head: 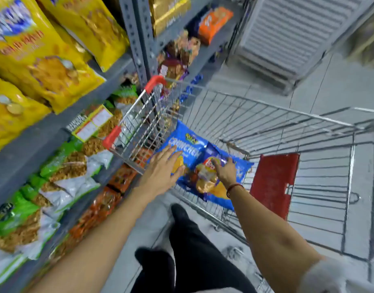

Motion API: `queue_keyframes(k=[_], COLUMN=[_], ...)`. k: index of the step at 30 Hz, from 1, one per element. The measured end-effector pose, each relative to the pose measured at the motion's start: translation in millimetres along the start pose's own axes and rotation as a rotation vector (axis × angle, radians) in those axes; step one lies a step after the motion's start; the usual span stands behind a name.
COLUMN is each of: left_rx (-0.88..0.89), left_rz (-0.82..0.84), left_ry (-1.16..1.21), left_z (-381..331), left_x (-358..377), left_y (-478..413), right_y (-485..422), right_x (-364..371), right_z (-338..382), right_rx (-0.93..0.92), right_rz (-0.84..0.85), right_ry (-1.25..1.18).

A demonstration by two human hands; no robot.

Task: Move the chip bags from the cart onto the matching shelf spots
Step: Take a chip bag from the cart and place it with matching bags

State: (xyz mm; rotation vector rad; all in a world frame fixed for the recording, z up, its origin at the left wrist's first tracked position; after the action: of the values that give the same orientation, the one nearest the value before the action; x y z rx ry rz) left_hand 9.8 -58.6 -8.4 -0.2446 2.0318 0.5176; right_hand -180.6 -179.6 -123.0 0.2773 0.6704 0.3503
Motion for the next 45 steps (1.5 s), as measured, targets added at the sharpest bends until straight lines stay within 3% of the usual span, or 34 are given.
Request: queue_keyframes(k=[6, 13, 28, 33, 36, 45], left_rx=[-0.037, -0.039, -0.093, -0.095, -0.09, -0.056], left_rz=[0.028, -0.06, -0.015, 0.062, -0.019, -0.663], left_ry=[-0.046, -0.034, 0.019, 0.069, 0.137, 0.201], left_z=[4.3, 7.1, 8.1, 7.0, 11.6, 10.3], left_x=[21.4, 19.1, 18.8, -0.2, -31.7, -266.3], left_y=[1.0, 1.1, 6.4, 8.8, 12.3, 102.3], right_y=[18.8, -30.5, -13.1, -12.2, -10.8, 59.1], right_x=[30.6, 69.5, 49.8, 23.1, -0.8, -63.1], right_z=[-61.2, -140.7, -58.0, -5.3, 49.8, 326.2], right_rx=[0.333, 0.352, 0.421, 0.245, 0.064, -0.632], right_rz=[0.057, -0.001, -0.045, -0.017, -0.007, 0.093], right_ry=[-0.282, -0.404, -0.496, -0.49, -0.542, -0.768])
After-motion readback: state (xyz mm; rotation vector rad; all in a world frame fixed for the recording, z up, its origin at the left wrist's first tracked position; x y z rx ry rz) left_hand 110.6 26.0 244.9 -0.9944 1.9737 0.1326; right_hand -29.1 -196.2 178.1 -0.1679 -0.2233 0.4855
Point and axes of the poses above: each hand's wrist, its own y-axis away from the middle knuckle, its own x-axis out of the palm, z = x × y, the point moved 6 cm from there along -y, towards the middle knuckle, and after that the axes turned 15 degrees about -x, right-handed, at the moved point
